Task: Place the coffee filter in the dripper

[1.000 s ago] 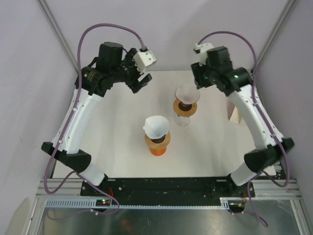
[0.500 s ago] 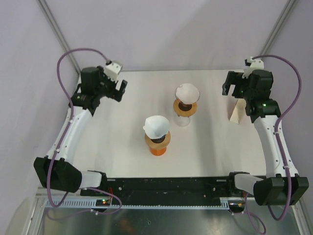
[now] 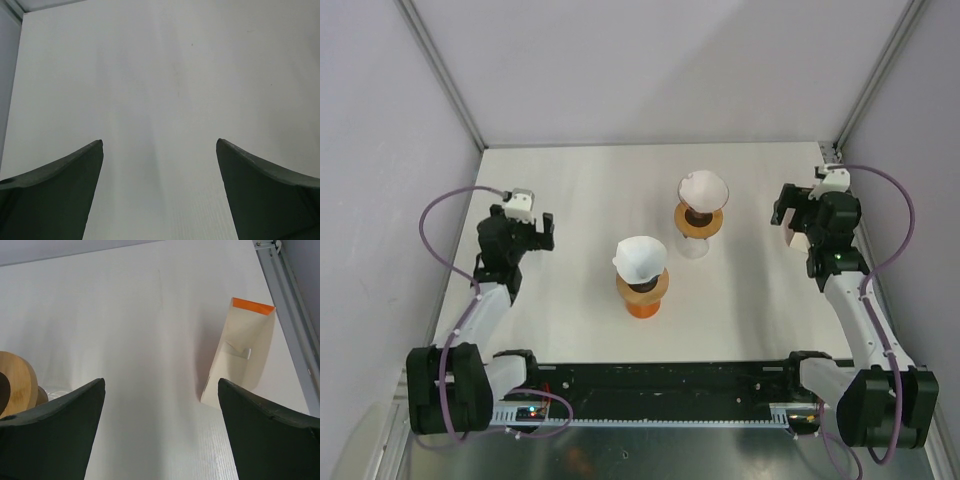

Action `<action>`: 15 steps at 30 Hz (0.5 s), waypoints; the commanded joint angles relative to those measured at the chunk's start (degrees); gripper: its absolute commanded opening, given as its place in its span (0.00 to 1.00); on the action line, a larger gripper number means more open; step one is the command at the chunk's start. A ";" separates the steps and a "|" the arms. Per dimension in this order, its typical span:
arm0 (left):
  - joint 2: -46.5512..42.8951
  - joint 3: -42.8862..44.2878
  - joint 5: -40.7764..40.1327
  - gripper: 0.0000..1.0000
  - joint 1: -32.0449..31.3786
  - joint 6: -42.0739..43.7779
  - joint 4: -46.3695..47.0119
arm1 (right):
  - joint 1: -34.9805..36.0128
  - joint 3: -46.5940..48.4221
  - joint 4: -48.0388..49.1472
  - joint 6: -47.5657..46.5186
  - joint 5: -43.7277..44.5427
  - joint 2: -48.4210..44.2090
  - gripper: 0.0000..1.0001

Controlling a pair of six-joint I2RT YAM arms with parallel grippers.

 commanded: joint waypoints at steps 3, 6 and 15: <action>-2.29 -8.26 -5.39 1.00 0.48 -6.38 19.35 | -0.24 -6.71 13.57 -0.26 -1.59 -3.02 0.99; -3.00 -13.22 -3.56 1.00 0.49 -8.84 26.99 | -0.24 -11.19 17.74 0.44 -2.11 -4.08 0.99; -0.38 -19.86 -2.30 1.00 0.48 -13.66 39.40 | -0.24 -17.17 21.96 0.21 -2.59 -5.32 0.99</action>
